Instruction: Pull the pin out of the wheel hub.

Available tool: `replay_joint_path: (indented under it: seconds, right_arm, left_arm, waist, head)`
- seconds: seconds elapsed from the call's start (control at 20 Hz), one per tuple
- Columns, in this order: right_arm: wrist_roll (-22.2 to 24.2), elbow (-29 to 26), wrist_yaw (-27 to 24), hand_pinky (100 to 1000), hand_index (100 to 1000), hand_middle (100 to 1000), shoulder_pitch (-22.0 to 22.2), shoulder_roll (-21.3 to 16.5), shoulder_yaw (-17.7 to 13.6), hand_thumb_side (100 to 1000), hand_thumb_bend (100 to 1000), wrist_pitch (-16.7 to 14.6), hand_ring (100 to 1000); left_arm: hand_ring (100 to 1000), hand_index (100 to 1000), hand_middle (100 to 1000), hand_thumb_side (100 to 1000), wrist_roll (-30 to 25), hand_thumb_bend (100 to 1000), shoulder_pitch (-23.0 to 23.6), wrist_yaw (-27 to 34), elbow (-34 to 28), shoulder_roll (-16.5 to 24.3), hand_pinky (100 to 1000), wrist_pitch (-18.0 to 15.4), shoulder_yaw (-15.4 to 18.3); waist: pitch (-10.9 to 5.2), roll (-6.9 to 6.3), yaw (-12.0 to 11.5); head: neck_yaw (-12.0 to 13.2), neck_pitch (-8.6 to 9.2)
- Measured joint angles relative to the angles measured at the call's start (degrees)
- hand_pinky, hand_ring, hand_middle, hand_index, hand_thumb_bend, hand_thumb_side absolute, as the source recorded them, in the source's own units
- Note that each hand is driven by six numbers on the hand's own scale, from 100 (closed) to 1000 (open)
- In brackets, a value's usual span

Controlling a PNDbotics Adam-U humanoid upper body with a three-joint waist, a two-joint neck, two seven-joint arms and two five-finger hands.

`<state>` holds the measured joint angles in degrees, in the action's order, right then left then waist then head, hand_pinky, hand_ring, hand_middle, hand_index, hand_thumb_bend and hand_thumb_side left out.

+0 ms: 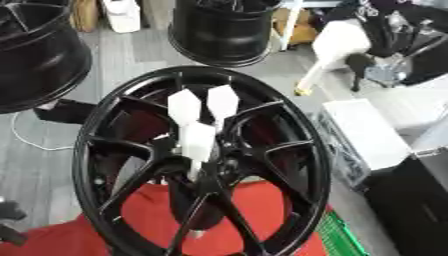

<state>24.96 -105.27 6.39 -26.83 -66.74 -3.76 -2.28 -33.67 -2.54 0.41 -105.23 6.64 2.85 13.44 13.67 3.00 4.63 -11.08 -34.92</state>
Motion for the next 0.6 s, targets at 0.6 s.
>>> replay_joint_path:
  seconds: [0.6]
  right_arm:
    - [-10.79,17.67,0.94,378,580,439,16.76,3.14,-17.57,317,100,10.74,481]
  left_arm:
    - [497,788,641,971,1.74,114,0.04,-0.41,-0.05,-0.03,658,-0.16,1.59]
  waist:
    - [0.3,-0.86,2.32]
  head:
    - [2.1,1.16]
